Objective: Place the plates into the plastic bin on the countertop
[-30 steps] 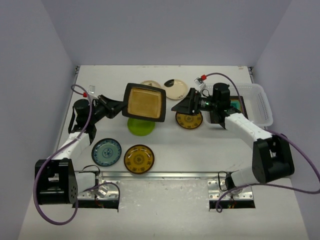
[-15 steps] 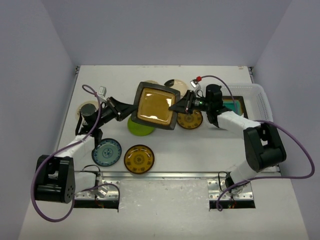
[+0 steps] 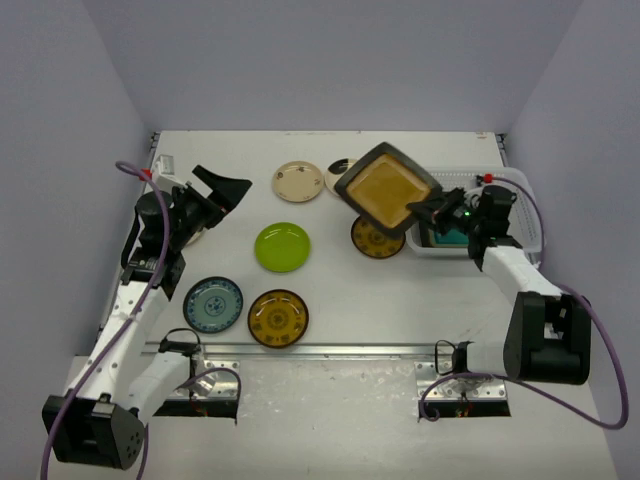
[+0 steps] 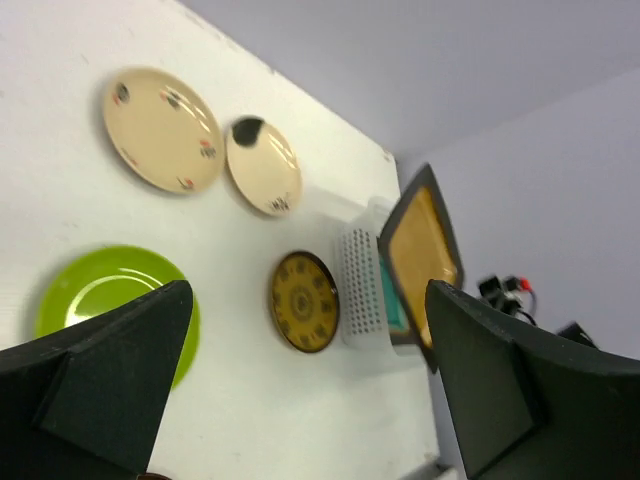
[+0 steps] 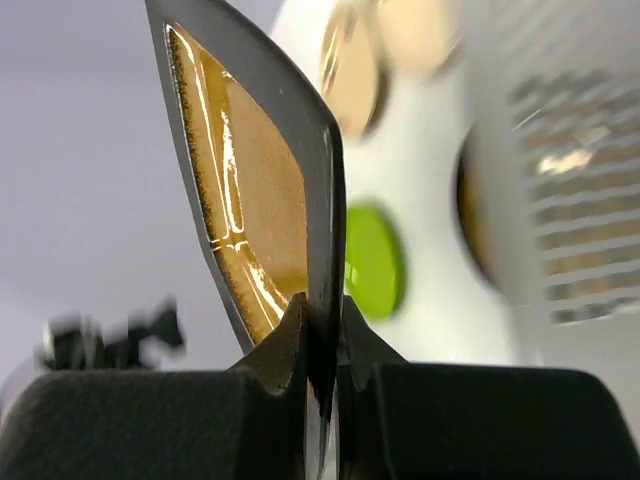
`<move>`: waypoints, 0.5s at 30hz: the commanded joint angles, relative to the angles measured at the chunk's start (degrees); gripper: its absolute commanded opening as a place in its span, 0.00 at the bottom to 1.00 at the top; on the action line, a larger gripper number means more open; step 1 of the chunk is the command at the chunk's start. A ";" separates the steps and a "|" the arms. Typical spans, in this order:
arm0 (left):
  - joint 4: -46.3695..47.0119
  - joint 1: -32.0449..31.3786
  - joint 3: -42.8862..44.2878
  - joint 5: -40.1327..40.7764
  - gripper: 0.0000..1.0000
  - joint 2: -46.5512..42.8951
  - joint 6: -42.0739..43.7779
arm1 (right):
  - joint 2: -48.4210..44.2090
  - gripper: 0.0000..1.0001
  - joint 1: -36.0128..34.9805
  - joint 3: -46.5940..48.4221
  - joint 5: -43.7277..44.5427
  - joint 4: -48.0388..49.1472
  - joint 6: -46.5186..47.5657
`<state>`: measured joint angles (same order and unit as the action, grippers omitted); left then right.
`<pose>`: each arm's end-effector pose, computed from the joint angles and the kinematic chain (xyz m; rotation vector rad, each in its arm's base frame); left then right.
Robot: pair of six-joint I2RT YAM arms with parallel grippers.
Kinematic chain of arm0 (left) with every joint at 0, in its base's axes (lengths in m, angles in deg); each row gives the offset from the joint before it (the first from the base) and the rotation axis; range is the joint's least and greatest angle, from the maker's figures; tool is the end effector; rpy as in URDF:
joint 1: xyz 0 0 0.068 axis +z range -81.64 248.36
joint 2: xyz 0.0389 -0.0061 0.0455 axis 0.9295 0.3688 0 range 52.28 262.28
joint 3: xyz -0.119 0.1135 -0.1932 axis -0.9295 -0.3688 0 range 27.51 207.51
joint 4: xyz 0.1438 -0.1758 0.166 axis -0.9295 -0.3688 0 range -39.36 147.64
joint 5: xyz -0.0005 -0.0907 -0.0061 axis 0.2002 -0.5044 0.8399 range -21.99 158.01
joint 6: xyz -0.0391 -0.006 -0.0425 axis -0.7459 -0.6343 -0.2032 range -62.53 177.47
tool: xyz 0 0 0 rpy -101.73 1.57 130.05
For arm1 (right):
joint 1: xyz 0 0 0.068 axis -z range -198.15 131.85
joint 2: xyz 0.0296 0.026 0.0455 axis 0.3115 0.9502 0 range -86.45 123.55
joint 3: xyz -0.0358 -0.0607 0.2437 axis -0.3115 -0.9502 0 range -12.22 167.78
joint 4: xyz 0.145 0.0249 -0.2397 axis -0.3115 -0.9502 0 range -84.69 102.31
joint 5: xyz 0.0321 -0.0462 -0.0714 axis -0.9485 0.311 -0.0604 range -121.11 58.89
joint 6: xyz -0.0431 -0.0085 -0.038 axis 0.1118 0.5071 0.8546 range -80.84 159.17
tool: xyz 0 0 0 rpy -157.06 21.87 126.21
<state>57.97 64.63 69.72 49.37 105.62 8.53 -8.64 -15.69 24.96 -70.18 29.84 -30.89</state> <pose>0.2568 -0.0299 0.2957 -0.4746 1.7870 -0.9418 0.3080 0.0130 0.1827 0.8498 1.9959 1.3990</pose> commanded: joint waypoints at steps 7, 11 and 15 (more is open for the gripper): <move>-22.40 -0.14 2.08 13.74 1.00 -11.41 19.25 | -8.96 0.00 14.94 3.27 34.75 -22.05 -11.95; -23.78 -0.22 0.21 15.64 1.00 -11.59 22.77 | -5.32 0.00 15.71 8.25 41.57 -26.71 -14.01; -24.00 -0.14 -0.78 13.95 1.00 -11.06 23.16 | -1.75 0.00 15.91 10.45 42.75 -27.61 -14.00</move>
<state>34.79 64.63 69.50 63.59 95.02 28.27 -11.04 0.11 28.66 -31.26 -1.67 -41.53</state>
